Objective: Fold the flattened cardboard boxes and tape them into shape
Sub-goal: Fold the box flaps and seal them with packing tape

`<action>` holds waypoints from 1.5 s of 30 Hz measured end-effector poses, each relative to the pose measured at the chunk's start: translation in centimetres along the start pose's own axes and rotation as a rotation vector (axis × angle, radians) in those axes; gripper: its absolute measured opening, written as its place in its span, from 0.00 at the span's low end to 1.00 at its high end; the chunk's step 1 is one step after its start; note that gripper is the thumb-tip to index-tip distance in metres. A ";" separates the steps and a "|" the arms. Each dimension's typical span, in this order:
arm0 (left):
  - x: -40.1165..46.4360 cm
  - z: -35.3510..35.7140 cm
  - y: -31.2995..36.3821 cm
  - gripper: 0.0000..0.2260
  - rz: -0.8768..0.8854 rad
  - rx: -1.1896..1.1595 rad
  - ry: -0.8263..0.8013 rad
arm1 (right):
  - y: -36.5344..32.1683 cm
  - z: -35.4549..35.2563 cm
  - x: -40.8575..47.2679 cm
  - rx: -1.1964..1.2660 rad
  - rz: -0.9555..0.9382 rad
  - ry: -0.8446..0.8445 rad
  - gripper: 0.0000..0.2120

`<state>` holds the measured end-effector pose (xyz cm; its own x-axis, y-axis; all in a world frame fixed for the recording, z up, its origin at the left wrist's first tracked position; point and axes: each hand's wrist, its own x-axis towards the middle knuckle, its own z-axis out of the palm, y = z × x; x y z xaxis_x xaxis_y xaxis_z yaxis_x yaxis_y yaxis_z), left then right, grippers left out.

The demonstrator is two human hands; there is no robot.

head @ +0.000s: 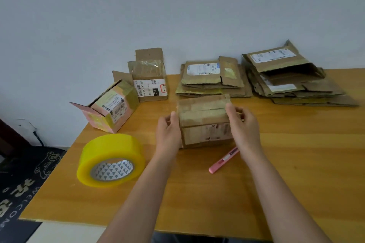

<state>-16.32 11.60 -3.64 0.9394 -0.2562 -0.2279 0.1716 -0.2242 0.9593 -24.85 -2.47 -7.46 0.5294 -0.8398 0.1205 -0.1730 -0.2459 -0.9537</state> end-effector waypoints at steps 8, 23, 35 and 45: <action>1.7 0.6 -1.1 0.11 -0.251 -0.185 0.043 | 0.8 -0.2 0.7 -0.012 0.074 -0.009 0.27; 0.4 1.9 0.0 0.23 0.270 0.126 -0.075 | -0.1 0.3 -0.8 -0.035 -0.181 0.057 0.21; 1.2 3.2 1.6 0.11 0.149 0.298 -0.094 | -2.2 0.3 0.9 -0.193 -0.087 -0.074 0.16; 1.1 1.8 1.0 0.06 0.089 0.117 -0.060 | -2.4 -1.3 0.2 -0.138 -0.071 -0.072 0.13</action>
<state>-15.67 9.45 -3.25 0.9292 -0.3352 -0.1559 0.0493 -0.3056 0.9509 -25.41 -2.71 -4.73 0.6015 -0.7824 0.1612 -0.2428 -0.3713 -0.8962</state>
